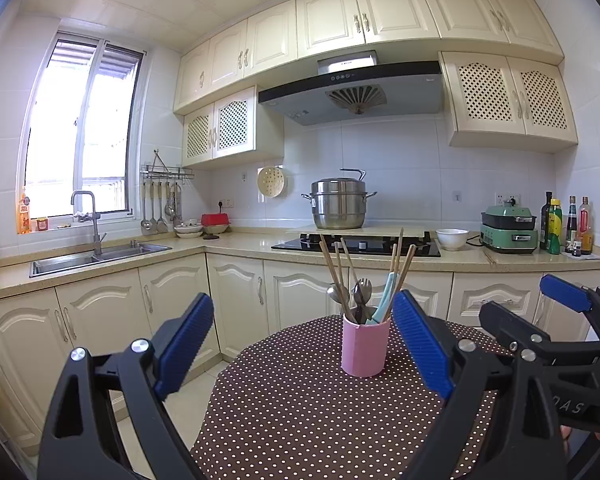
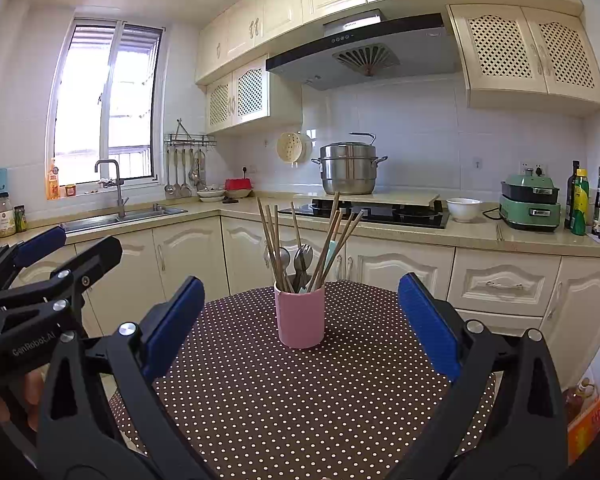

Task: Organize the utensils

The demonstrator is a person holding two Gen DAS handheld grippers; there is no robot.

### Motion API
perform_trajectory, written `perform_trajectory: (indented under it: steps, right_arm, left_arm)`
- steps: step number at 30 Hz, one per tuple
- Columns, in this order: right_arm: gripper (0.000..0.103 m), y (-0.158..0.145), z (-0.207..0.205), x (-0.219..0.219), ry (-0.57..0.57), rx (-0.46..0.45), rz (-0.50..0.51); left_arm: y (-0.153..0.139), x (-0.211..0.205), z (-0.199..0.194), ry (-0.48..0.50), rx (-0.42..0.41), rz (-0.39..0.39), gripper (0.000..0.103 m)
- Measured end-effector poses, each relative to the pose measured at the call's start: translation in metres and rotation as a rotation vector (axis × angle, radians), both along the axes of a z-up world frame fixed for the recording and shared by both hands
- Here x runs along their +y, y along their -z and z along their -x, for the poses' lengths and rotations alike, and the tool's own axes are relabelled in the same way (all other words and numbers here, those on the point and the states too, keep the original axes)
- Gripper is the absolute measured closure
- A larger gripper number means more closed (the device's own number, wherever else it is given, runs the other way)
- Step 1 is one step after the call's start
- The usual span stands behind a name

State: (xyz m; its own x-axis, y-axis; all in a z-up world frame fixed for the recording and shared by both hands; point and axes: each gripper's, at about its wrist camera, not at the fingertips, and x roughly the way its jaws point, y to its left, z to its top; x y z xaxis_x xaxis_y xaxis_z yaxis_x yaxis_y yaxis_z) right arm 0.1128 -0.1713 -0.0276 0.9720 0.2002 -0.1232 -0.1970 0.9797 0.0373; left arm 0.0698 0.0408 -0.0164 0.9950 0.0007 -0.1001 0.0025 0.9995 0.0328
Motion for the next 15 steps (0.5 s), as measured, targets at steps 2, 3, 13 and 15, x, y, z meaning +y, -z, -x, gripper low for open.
perform_trajectory:
  steps: [2,3,13,15]
  right_arm:
    - [0.007,0.0004,0.0004,0.0002,0.000,0.001,0.001]
    - [0.007,0.0004,0.0001,0.0005,0.001,0.001,0.002]
    - [0.007,0.0016,-0.0002,-0.0002,0.001,0.005,0.004]
    - [0.007,0.0024,-0.0001,-0.0006,0.001,0.007,0.004]
  left_arm:
    - [0.0001,0.0003,-0.0001,0.002,0.001,0.000,0.014]
    - [0.0003,0.0003,0.0000,0.002,0.002,0.000,0.014]
    - [0.0027,-0.0003,-0.0002,0.001,0.003,-0.005,0.014]
    - [0.0026,-0.0002,-0.0002,0.002,0.004,-0.005,0.014]
